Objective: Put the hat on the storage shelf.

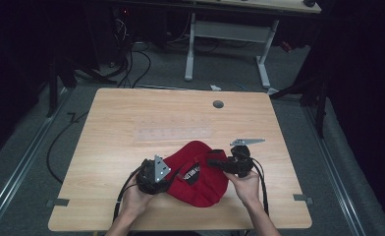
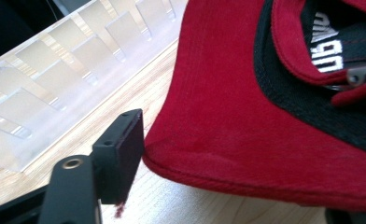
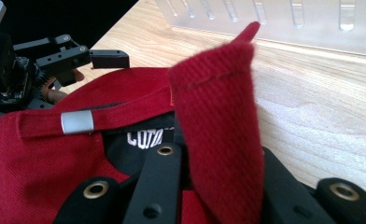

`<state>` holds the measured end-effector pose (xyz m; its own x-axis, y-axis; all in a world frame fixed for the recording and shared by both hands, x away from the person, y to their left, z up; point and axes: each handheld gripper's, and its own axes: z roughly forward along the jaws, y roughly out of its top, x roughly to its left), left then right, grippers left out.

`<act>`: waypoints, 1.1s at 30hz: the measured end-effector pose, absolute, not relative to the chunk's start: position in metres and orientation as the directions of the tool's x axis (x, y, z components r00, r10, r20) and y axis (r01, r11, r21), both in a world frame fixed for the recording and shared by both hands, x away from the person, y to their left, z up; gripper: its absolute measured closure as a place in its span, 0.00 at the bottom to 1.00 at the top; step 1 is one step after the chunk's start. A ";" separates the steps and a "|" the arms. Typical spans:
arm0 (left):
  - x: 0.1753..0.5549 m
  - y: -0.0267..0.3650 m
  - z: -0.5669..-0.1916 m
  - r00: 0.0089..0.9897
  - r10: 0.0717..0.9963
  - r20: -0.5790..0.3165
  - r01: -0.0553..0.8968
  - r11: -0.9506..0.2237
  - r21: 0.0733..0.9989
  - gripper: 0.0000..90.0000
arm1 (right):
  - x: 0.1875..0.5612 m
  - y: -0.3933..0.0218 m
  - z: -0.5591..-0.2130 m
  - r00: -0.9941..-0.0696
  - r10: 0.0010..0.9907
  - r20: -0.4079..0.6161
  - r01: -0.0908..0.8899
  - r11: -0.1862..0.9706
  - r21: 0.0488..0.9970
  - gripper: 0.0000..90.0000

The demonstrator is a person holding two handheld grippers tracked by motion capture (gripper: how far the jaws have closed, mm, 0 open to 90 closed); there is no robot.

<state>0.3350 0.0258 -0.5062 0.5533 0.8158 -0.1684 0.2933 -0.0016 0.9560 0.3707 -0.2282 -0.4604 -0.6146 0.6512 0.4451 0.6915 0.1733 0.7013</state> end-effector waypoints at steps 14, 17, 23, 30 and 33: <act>0.318 0.032 -0.501 0.647 0.752 -0.126 0.295 -0.095 0.951 0.74 | 0.370 -0.225 -0.464 -0.643 0.612 0.461 0.667 0.152 0.730 0.85; 0.311 0.035 -0.497 0.670 0.735 -0.104 0.277 -0.118 0.953 0.78 | 0.370 -0.224 -0.463 -0.649 0.622 0.438 0.654 0.162 0.739 0.81; 0.301 0.035 -0.496 0.723 0.685 -0.086 0.272 -0.167 0.948 0.88 | 0.365 -0.226 -0.458 -0.659 0.641 0.394 0.614 0.155 0.774 0.68; 0.296 0.033 -0.490 0.750 0.656 -0.084 0.260 -0.175 0.950 0.95 | 0.365 -0.247 -0.443 -0.635 0.655 0.410 0.560 0.025 0.828 0.52; 0.300 0.038 -0.487 0.736 0.666 -0.116 0.271 -0.133 0.953 0.95 | 0.363 -0.255 -0.435 -0.627 0.671 0.395 0.524 -0.011 0.852 0.48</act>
